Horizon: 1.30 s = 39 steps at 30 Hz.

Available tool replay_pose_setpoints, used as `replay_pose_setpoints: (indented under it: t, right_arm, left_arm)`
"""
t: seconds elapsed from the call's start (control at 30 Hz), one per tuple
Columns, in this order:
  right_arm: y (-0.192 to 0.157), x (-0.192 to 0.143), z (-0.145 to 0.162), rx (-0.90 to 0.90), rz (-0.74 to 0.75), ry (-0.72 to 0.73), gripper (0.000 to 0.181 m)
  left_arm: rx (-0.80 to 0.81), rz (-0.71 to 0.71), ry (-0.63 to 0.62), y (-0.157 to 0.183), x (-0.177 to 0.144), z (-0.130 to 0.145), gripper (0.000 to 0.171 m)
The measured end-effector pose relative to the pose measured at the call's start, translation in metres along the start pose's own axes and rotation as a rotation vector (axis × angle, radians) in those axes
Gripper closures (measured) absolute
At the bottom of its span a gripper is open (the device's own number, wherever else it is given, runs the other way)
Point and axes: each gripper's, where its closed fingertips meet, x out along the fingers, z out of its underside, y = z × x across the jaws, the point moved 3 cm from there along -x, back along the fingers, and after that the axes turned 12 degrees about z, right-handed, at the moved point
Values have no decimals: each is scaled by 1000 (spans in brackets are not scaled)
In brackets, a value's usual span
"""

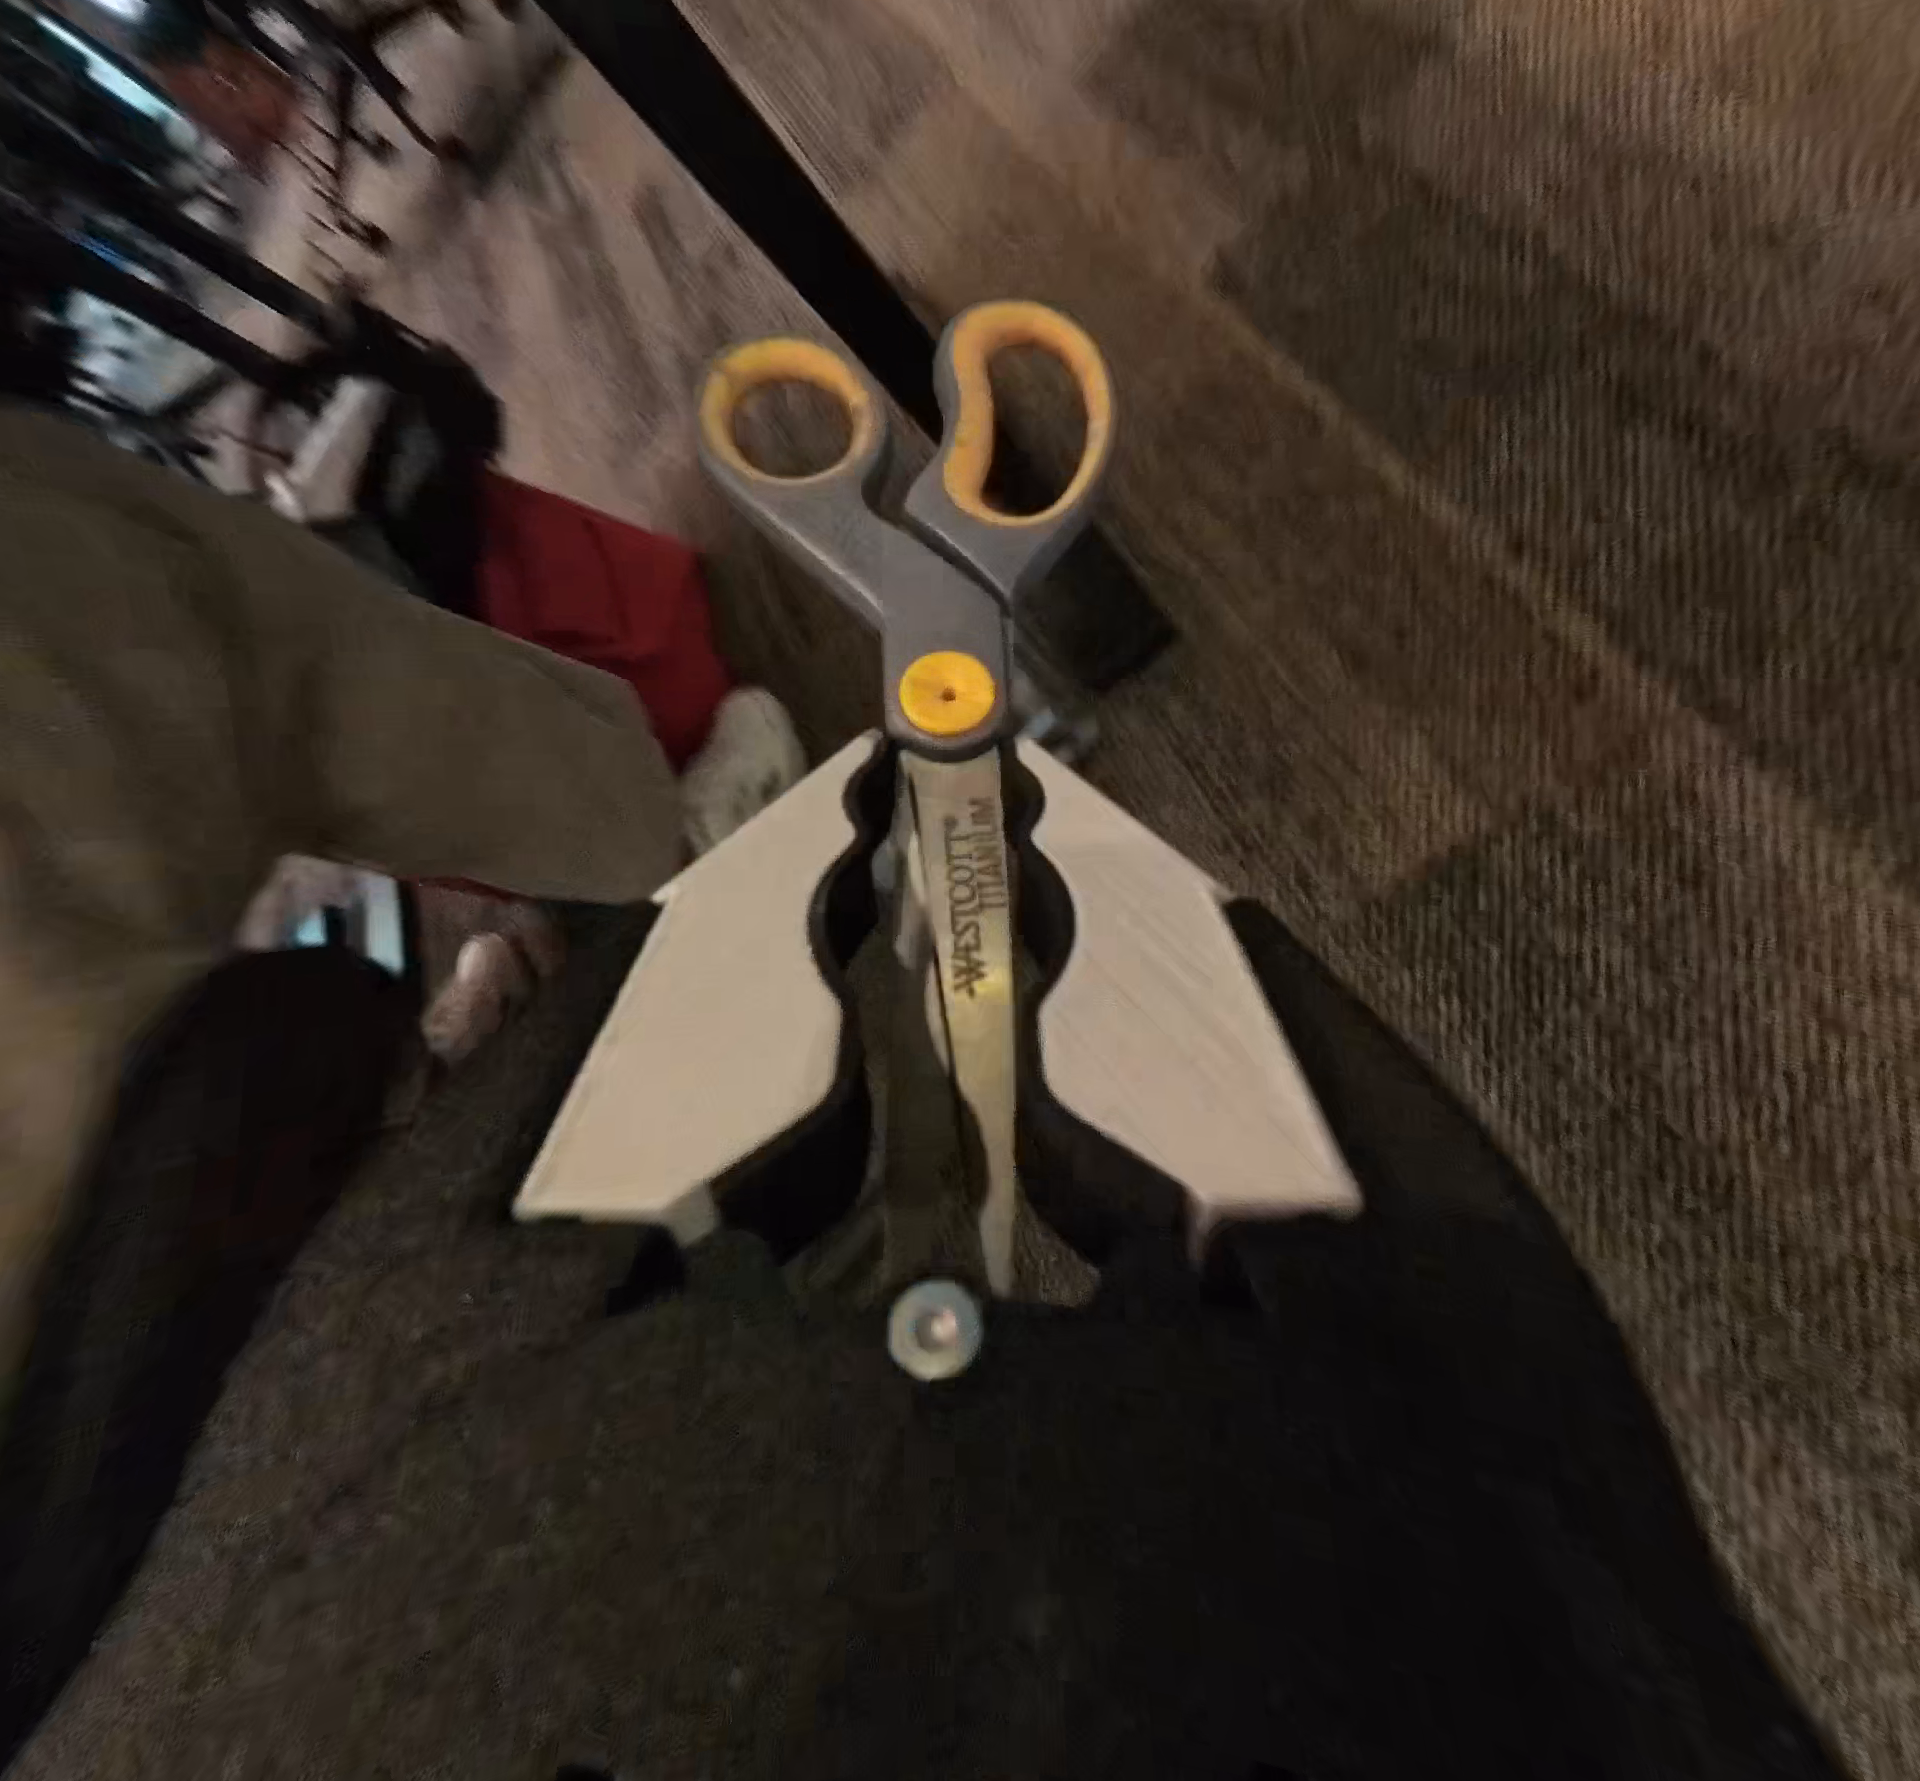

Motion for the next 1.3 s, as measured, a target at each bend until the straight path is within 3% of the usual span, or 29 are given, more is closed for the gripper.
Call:
replay_pose_setpoints:
  t: [0.1, 0.2, 0.3, 0.43, 0.6, 0.67, 0.77, 0.83, 0.93, 1.0, 1.17, 1.23, 1.3]
  right_arm:
    - [-47, -84, -62, -125, -98, 181, 164]
    - [-118, -162, -96, -422, -224, 305, 164]
    - [-201, -221, -92, -738, -390, 386, 163]
    - [-300, -263, -54, -1031, -598, 471, 163]
    - [-384, -278, 10, -1420, -731, 559, 163]
    - [-409, -281, 34, -1547, -783, 560, 163]
    - [-442, -287, 62, -1709, -893, 569, 163]
    - [-459, -289, 78, -1815, -971, 581, 163]
    - [-476, -292, 104, -1926, -1136, 560, 165]
    - [-485, -292, 119, -1988, -1243, 548, 165]
    - [-508, -282, 143, -2105, -1390, 561, 162]
    - [-516, -278, 146, -2116, -1458, 508, 162]
    - [-524, -269, 150, -2116, -1497, 465, 163]
  left_arm:
    - [30, 103, 60, 29, -16, -10, 144]
    - [35, 288, 48, 78, -27, 1, 144]
    - [-59, 515, -2, 133, -39, 25, 143]
    - [-244, 787, -148, 185, -62, 62, 139]
    - [-574, 1059, -342, 191, -95, 79, 122]
    - [-515, 1089, -412, 181, -107, 90, 122]
    - [-287, 974, -495, 153, -118, 116, 121]
    - [-247, 942, -516, 138, -128, 125, 121]
    - [-340, 954, -551, 126, -150, 140, 120]
    - [-395, 994, -642, 124, -169, 158, 118]
    - [-511, 1131, -739, 133, -212, 175, 119]
    - [-493, 1141, -770, 135, -223, 183, 121]
    - [-511, 1169, -755, 138, -228, 186, 158]
